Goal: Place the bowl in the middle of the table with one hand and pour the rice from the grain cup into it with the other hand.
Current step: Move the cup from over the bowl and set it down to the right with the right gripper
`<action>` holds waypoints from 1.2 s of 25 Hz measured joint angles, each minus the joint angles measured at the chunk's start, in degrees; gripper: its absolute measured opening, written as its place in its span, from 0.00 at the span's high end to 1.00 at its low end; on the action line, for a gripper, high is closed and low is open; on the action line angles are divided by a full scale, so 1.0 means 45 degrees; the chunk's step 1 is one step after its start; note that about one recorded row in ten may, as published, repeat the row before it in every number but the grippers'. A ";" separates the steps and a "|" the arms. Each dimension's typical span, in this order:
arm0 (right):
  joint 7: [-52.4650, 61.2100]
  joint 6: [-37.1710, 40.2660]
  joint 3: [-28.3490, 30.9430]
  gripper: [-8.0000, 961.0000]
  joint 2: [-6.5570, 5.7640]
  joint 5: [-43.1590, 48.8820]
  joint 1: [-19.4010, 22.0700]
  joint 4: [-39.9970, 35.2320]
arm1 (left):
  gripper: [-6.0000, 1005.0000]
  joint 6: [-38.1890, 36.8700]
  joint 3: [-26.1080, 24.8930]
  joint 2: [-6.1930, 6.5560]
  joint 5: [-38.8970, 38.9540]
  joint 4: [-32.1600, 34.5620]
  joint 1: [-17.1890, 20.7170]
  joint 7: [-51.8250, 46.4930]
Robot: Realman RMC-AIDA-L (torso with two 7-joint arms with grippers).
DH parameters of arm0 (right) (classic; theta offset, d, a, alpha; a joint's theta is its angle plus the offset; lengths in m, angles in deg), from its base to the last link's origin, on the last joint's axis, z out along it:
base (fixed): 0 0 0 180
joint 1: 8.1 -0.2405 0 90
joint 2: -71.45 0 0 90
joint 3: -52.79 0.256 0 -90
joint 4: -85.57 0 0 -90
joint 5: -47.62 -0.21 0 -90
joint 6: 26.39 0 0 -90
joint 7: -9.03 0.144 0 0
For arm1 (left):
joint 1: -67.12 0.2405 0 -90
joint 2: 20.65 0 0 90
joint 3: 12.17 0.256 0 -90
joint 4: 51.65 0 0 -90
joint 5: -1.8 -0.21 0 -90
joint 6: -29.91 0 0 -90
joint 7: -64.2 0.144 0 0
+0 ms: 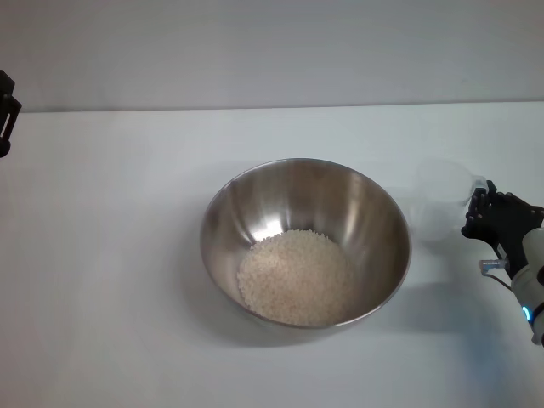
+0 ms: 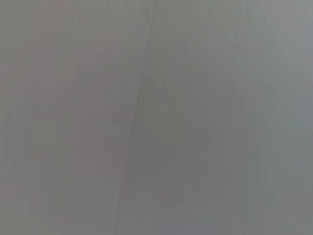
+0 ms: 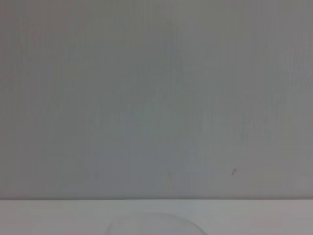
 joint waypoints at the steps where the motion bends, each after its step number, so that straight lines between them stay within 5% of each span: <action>1: 0.0000 0.0000 -0.0002 0.93 0.0001 0.0001 0.0008 0.0004 | 0.16 -0.0006 -0.0003 0.0000 0.0001 0.0000 0.0001 0.0000; 30: -0.0001 0.0868 -0.0702 0.92 0.0029 0.0040 0.0777 0.0371 | 0.15 -0.0199 -0.0011 0.0020 0.0000 0.0007 0.0126 -0.0040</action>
